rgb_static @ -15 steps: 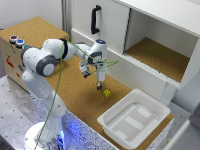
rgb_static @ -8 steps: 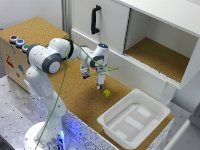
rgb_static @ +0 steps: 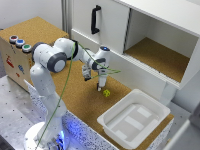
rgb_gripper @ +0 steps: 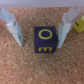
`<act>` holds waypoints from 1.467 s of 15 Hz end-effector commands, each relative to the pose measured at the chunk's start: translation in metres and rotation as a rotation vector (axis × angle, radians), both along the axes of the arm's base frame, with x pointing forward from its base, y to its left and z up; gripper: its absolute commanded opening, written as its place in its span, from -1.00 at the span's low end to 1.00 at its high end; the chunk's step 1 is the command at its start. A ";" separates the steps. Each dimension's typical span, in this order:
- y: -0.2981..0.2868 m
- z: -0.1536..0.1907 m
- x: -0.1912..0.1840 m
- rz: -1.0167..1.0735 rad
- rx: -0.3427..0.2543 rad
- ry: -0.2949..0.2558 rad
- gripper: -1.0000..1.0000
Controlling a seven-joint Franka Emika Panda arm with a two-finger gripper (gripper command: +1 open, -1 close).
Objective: Go towards the purple block and grasp it
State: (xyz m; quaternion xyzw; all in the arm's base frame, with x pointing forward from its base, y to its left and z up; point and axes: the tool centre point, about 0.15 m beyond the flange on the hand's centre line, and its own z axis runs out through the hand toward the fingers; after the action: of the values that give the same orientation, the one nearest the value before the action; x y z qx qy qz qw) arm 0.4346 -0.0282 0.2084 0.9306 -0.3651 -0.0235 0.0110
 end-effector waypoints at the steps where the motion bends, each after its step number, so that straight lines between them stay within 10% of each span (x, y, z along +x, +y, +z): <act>1: 0.008 0.011 0.012 -0.033 -0.007 0.024 -1.00; 10: 0.011 0.083 0.023 -0.001 0.023 -0.014 -1.00; 15: 0.028 0.099 0.007 0.288 -0.057 0.075 -1.00; 22: 0.037 0.075 0.003 0.897 -0.077 -0.009 -1.00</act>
State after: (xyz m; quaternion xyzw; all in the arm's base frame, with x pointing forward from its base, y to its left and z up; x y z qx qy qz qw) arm 0.4464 0.0080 0.2977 0.9967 -0.0734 -0.0309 0.0177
